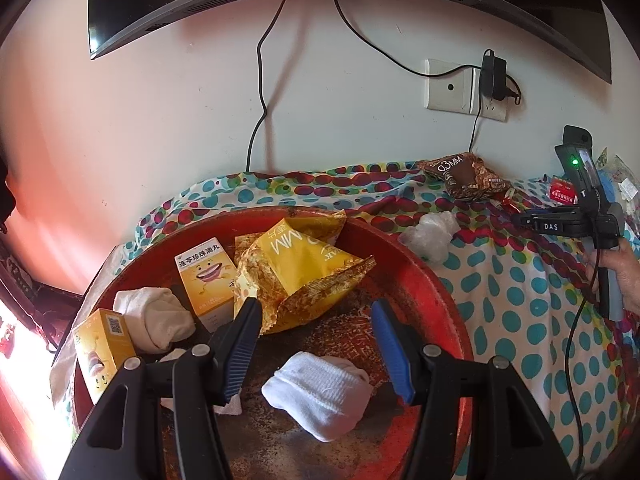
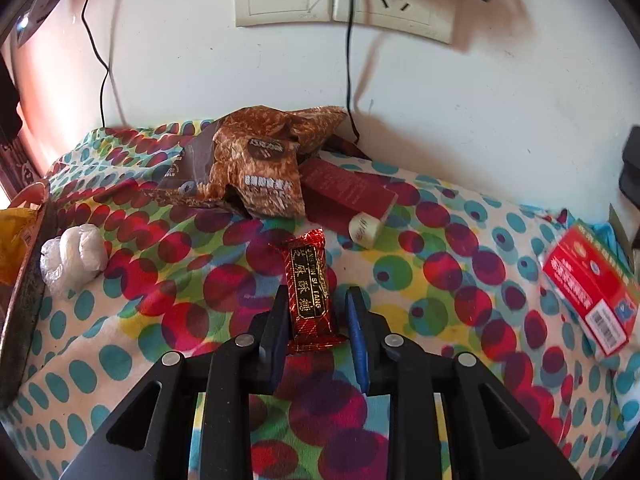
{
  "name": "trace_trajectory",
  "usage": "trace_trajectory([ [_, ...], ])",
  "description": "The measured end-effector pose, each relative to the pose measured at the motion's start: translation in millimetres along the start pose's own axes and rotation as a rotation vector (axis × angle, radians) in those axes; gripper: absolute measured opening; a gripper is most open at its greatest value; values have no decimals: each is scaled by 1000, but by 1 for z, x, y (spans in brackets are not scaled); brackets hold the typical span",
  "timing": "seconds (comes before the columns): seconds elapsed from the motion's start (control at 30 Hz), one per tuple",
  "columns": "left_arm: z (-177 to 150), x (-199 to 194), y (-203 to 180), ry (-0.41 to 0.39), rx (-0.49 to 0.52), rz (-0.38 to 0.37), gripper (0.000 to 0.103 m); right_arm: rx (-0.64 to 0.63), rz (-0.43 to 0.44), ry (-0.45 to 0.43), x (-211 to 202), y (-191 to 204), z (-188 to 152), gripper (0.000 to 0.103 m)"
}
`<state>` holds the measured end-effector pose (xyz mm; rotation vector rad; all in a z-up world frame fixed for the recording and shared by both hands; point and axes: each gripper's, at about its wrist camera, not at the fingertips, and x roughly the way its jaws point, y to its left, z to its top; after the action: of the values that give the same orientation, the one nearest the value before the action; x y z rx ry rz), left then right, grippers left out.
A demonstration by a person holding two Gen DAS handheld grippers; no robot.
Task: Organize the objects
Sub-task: 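Move the right tool to the red chocolate bar and grasp it, then grasp the clear plastic bag with the left tool while the right tool holds the chocolate bar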
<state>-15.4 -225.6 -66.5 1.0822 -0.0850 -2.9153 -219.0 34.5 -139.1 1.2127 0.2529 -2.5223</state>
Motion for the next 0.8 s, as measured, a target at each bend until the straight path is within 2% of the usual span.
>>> trace_trajectory([
  [0.1,0,0,-4,-2,9,-7,59,25,-6,3,-11,-5,-14,25],
  [0.23,1,-2,-10,0,2,-64,58,37,-12,2,-28,-11,-33,25],
  [0.37,7,-7,-28,-9,38,-152,58,48,-8,2,-29,-13,-36,25],
  [0.43,13,-10,-38,-25,44,-236,59,40,-9,3,-29,-12,-36,26],
  [0.53,28,-3,-62,2,96,-350,63,38,-3,2,-30,-13,-37,26],
  [0.63,45,20,-86,54,160,-360,63,46,6,0,-31,-15,-38,27],
  [0.73,61,51,-100,139,156,-328,63,55,19,-2,-31,-17,-38,27],
  [0.8,69,69,-107,168,160,-300,63,57,22,-3,-31,-17,-38,27],
])
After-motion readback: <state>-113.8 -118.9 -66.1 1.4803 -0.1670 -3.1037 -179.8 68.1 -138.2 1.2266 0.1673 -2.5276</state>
